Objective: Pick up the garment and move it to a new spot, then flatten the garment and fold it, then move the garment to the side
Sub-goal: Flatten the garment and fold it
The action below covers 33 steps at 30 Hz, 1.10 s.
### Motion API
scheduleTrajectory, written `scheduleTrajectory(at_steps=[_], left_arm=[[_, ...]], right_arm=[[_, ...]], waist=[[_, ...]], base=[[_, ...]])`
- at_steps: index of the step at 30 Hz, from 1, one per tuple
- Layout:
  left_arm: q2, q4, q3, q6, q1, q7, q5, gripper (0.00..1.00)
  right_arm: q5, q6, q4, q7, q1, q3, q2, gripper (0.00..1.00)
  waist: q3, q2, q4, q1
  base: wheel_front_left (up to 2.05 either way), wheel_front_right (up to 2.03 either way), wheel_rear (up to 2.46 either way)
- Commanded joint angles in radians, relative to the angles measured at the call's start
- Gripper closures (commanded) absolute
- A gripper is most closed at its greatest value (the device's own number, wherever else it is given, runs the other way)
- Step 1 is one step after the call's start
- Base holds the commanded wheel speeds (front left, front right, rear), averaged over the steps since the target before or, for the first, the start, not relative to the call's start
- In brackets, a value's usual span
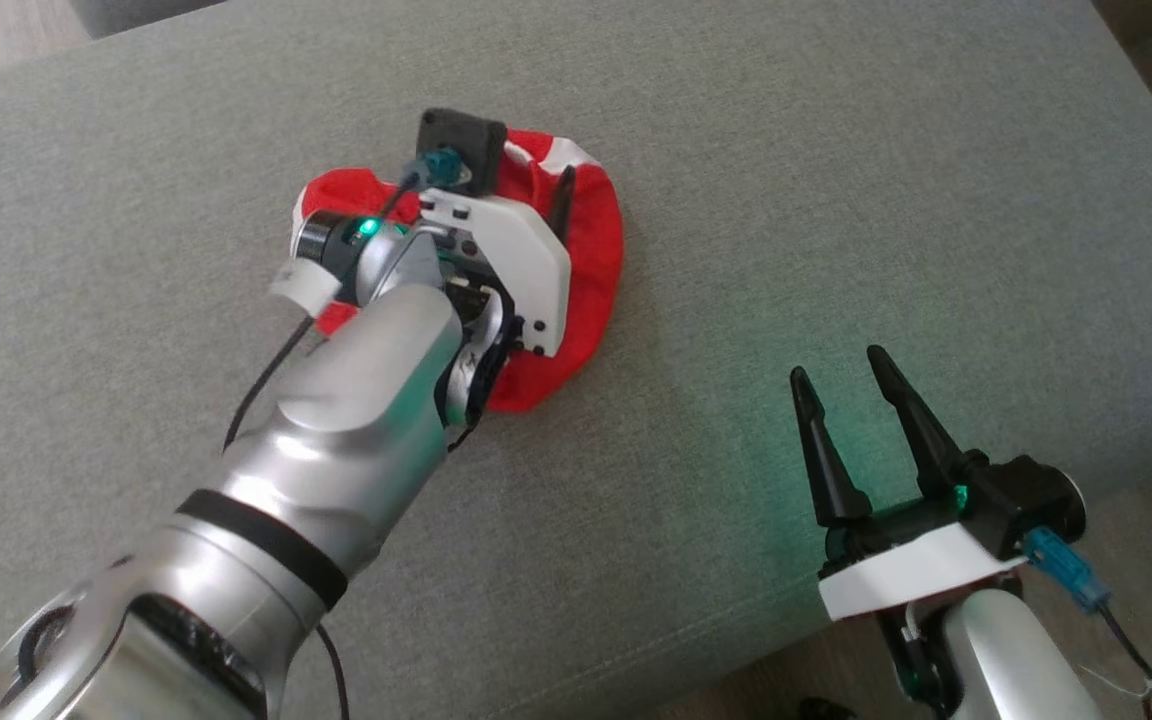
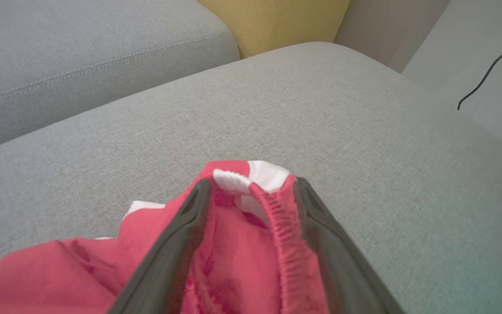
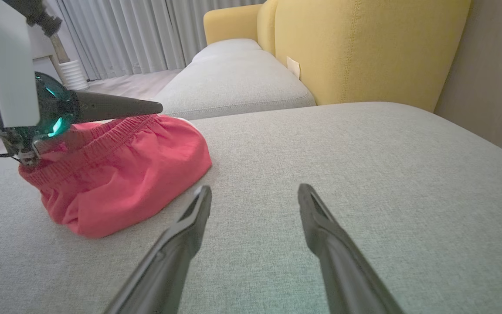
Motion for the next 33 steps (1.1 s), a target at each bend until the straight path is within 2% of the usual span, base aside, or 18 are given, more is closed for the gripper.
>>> scheduleTrajectory(at_steps=[1,6,7,8,15,24,28,33], left_arm=[[0.005,-0.010,0.014,0.014,-0.064,-0.024,-0.030,0.00],[0.005,0.028,-0.015,0.031,-0.082,-0.056,-0.089,0.00],[0.005,0.034,-0.022,0.031,-0.084,-0.063,-0.099,0.60],[0.005,0.040,-0.028,0.030,-0.087,-0.070,-0.110,1.00],[0.005,0.082,-0.058,0.007,-0.104,-0.113,-0.163,1.00],[0.005,0.004,-0.073,-0.147,-0.190,-0.203,-0.275,1.00],[0.005,-0.041,-0.056,-0.187,-0.244,-0.219,-0.313,1.00],[0.018,-0.091,-0.025,-0.207,-0.263,-0.230,-0.332,1.00]], right_arm=[[0.005,-0.001,-0.026,-0.011,-0.030,0.020,0.003,0.00],[0.002,-0.001,-0.023,-0.011,-0.028,0.019,0.003,0.00],[0.002,-0.001,-0.022,-0.011,-0.028,0.019,0.003,0.00],[0.002,-0.001,-0.021,-0.011,-0.027,0.019,0.003,0.00],[0.005,-0.001,-0.017,-0.011,-0.031,0.030,0.004,0.00],[-0.001,-0.001,-0.011,-0.011,0.004,0.024,0.004,0.00],[-0.009,-0.001,-0.010,-0.011,0.036,0.015,0.004,0.00],[-0.017,-0.001,-0.016,-0.011,0.080,-0.006,0.004,0.00]], waist=[[0.002,0.0000,-0.005,0.0000],[-0.001,0.0000,-0.016,0.0000],[-0.003,0.0000,-0.017,0.0000],[-0.005,0.0000,-0.019,0.0000],[-0.025,0.0000,-0.035,0.0000],[-0.135,0.0000,-0.052,0.0000],[-0.205,0.0000,-0.041,0.0000],[-0.265,0.0000,0.008,0.0000]], base=[[0.00,0.00,0.00],[0.00,0.00,0.00],[0.00,0.00,0.00],[0.00,0.00,0.00],[0.00,0.00,0.00],[0.00,0.00,0.00],[0.00,0.00,0.00],[0.00,0.00,0.00]])
